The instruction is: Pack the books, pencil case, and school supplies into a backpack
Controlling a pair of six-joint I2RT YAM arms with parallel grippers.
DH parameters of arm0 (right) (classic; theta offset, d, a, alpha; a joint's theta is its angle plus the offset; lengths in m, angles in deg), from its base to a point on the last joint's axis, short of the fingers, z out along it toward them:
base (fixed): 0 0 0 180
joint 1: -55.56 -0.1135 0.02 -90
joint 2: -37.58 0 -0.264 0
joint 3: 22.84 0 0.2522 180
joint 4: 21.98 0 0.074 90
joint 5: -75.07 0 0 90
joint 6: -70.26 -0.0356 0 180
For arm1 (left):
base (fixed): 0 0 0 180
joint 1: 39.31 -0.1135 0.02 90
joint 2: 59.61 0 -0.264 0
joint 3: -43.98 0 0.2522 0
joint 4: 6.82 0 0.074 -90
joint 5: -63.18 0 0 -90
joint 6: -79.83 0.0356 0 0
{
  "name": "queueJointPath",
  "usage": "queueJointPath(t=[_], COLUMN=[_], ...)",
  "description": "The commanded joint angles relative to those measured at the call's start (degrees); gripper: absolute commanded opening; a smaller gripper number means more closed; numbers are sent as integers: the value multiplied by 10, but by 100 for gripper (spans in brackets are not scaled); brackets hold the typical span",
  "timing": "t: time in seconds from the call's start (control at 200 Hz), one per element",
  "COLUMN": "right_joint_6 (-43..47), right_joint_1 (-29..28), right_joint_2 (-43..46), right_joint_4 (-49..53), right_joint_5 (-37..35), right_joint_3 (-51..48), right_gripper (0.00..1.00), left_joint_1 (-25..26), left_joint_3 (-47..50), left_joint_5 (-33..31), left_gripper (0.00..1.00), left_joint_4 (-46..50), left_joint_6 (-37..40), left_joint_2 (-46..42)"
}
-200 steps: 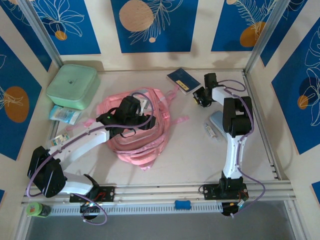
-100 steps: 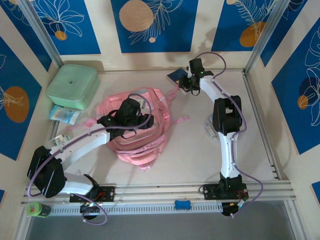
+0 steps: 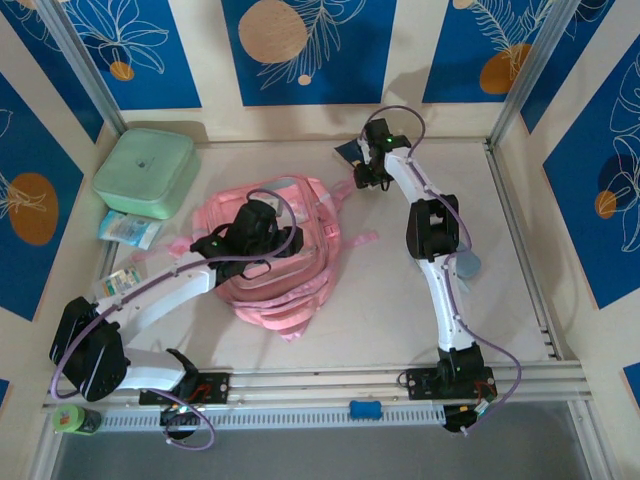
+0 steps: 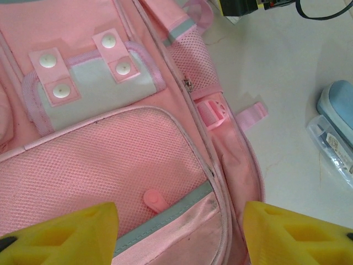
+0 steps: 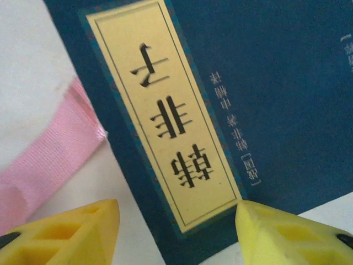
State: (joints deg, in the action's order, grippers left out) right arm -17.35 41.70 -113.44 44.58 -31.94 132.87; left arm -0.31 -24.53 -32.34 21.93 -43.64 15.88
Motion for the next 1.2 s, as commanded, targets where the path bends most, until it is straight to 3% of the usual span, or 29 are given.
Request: queueJointPath(t=[0.0, 0.305, 0.695, 1.106, 1.196], right_joint_6=[34, 65, 79, 6, -13], right_joint_1=[-3, -14, -16, -41, -60], right_joint_2=[-10, -9, 18, 237, 291], right_joint_4=[36, 9, -22, -151, -179], right_joint_5=[-32, -76, -123, -86, -109], right_joint_3=[21, 13, -39, -389, -471], right_gripper=[54, 36, 1, 0, 0], left_joint_1=[-7, -7, -7, -7, -7], left_joint_3=[15, 12, 21, 30, 34], left_joint_5=[-9, -8, -5, 8, 10], left_gripper=[61, 62, 64, 65, 65], left_joint_4=[-23, -20, -25, -31, -33], left_joint_6=[-18, -23, -26, -32, -36], left_joint_2=[-9, -4, -5, -11, -12])
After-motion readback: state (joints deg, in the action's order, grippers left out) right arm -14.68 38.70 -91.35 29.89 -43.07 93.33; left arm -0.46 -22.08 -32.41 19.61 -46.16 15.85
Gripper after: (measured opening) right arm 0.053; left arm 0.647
